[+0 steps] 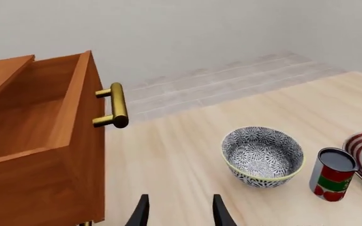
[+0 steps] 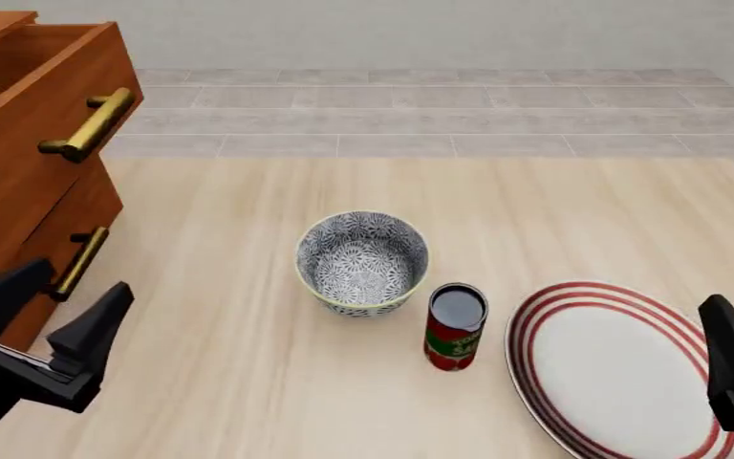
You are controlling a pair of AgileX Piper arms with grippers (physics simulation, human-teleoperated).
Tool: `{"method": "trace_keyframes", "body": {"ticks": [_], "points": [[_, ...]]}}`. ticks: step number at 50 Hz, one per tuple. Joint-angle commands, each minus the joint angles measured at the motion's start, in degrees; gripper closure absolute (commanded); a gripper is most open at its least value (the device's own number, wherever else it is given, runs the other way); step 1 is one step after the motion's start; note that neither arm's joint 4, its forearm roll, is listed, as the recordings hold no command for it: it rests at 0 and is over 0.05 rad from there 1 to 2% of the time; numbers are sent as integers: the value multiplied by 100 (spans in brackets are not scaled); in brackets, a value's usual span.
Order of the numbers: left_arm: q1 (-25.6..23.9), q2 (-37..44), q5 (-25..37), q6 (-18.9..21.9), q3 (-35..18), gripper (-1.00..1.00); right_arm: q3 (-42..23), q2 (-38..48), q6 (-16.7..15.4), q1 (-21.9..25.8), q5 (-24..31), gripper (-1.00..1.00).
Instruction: Put the bowl on top of the cabinet.
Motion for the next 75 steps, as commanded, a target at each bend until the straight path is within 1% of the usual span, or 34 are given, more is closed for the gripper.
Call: {"method": "trace_keyframes", "body": {"ticks": [1, 2, 3, 5, 6, 7, 8, 9, 11, 14, 19, 24, 25, 28, 30, 31, 41, 44, 45, 46, 51, 52, 60, 63, 66, 69, 75], "points": [[-355, 725, -283, 63, -211, -100, 0, 0, 0, 0, 0, -100], [-355, 728, -286, 63, -211, -100, 0, 0, 0, 0, 0, -100], [-362, 776, -325, 146, -240, -100, 0, 0, 0, 0, 0, -100], [-365, 851, -351, 133, -260, -100, 0, 1, 1, -1, 0, -100], [-386, 806, -372, 228, -251, -100, 0, 0, -1, 0, 0, -100], [-502, 646, -339, 312, -225, -100, 0, -1, -1, 1, 0, -100], [-681, 624, -282, 281, -225, -100, 0, -1, 0, 0, 0, -100], [-704, 558, -282, 390, -191, -100, 0, -1, 0, 0, 0, -100], [-652, 766, -356, 279, -230, -100, 0, 0, 0, 0, 0, -100], [-727, 757, -372, 285, -211, -100, 0, 0, 0, 0, 0, -100], [-704, 1013, -507, 306, -230, -100, 0, 0, 0, 0, 0, -100], [-738, 1294, -706, 199, -231, -100, 0, 0, 1, 0, 0, -100], [-660, 1443, -836, 150, -242, -100, 0, 0, -1, -1, 0, -100], [-645, 1657, -1036, 227, -218, -100, 0, 0, -1, -1, 0, -100], [-624, 2014, -1271, 387, -221, -100, 0, 0, 0, -1, 0, -100], [-599, 1947, -1285, 341, -224, -100, 0, 0, 1, 0, 0, -100], [-824, 2123, -1311, 391, -403, -100, 0, 1, 0, 0, 0, -100], [-981, 2232, -1320, 277, -509, -100, 0, -2, 0, 1, 0, -100], [-1088, 2464, -1305, 58, -595, -100, 0, 0, 0, 0, 0, -100], [-1024, 2398, -1339, 118, -589, -100, 0, 0, 0, 0, 0, -100], [-1169, 2559, -1292, 47, -694, -100, 0, 0, 0, 0, 0, -100], [-1233, 2679, -1252, -29, -749, -100, 0, -1, 0, -1, 0, -100], [-1340, 2790, -1139, 106, -942, -100, 0, 0, 2, -1, 0, -100], [-1394, 2699, -1112, 272, -979, -100, 0, 0, 0, 0, 0, -100], [-1456, 2768, -992, 264, -1119, -100, 0, 1, 0, 0, 0, -100], [-1523, 2833, -983, 335, -1164, -100, 0, 0, 0, 1, 0, -100], [-1570, 3035, -995, 342, -1305, -100, 0, 0, 0, -1, 0, -100]]}}
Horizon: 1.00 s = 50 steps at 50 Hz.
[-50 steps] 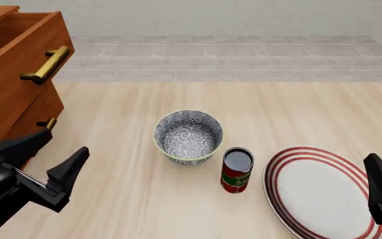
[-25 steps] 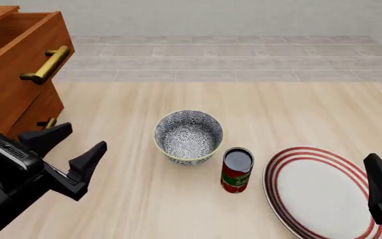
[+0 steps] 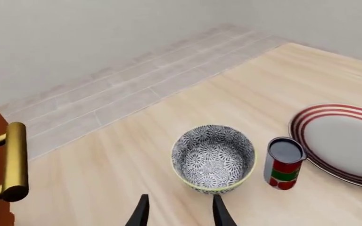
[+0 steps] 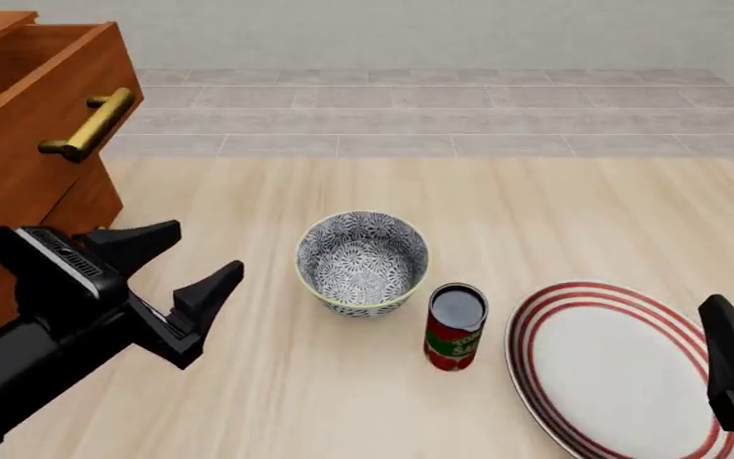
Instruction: Put the bowl on top of the cabinet.
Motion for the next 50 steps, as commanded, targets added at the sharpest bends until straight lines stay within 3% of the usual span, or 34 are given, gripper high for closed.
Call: {"method": "trace_keyframes", "body": {"ticks": [1, 13, 14, 15, 22, 44, 50], "points": [[-154, 320, 52, 70, -281, -100, 0, 0, 0, 0, 0, -100], [-238, 545, 51, 134, -450, -100, 0, -1, 0, -1, 0, -100], [-473, 610, 123, -43, -514, -100, 0, 0, 0, -1, 0, -100], [-360, 436, -56, 190, -429, -100, 0, -1, 1, -1, 0, -100], [-246, 815, -86, 312, -589, -100, 0, 0, 1, 0, 0, -100], [-68, 1931, -88, 256, -1233, -100, 0, -1, 1, 0, 0, -100], [-98, 2041, 152, 226, -1453, -100, 0, 0, 0, 0, 0, -100]]}}
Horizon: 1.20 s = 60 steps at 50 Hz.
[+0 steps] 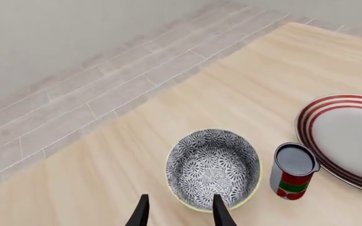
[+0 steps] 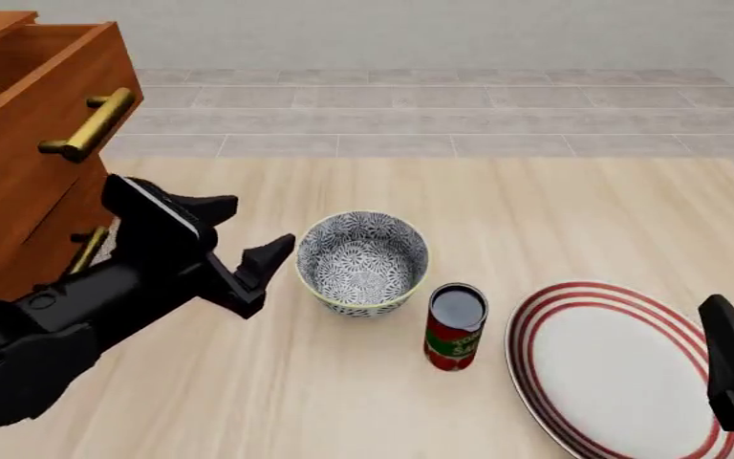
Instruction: Put the bowl on top of the cabinet.
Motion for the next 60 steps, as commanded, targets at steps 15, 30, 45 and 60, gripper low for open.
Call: {"method": "trace_keyframes", "body": {"ticks": [15, 30, 45, 60], "points": [[129, 792, 629, -304, -866, -100, 0, 1, 0, -1, 0, -100], [50, 1084, 933, -323, -1120, -100, 0, -1, -1, 1, 0, -100], [-138, 1208, 1386, -352, -1368, -100, 0, -1, -1, -1, 0, -100], [-49, 1520, 1854, -620, -1854, -100, 0, -2, 1, -2, 0, -100]]}}
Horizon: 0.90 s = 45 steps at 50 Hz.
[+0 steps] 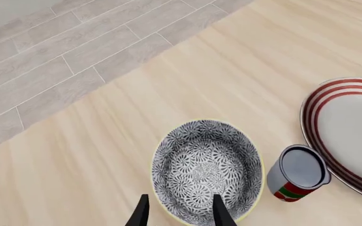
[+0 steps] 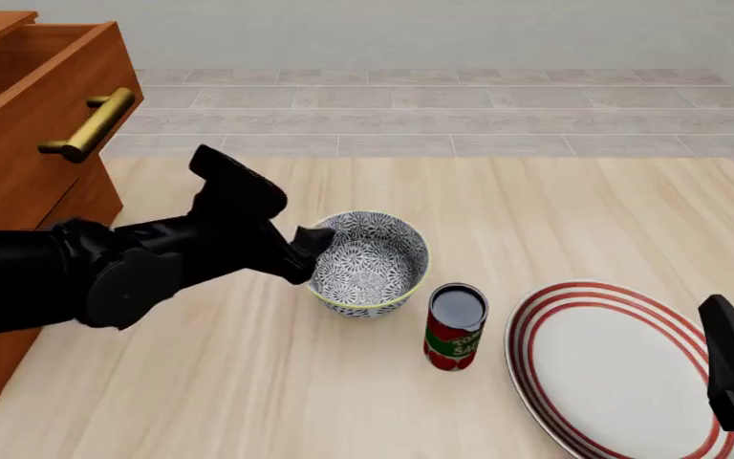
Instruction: Put the bowl on top of the cabinet.
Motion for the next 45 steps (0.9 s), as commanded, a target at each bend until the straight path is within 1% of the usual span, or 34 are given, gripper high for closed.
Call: {"method": "trace_keyframes", "body": {"ticks": [1, 8, 26, 45], "points": [[43, 137, 323, -116, -312, -100, 0, 0, 0, 0, 0, -100], [111, 94, 333, -127, -307, -100, 0, 0, 0, 0, 0, -100], [285, 508, 308, -119, -558, -100, 0, -1, 0, 0, 0, -100], [354, 820, 283, -156, -690, -100, 0, 0, 2, 0, 0, -100]]}}
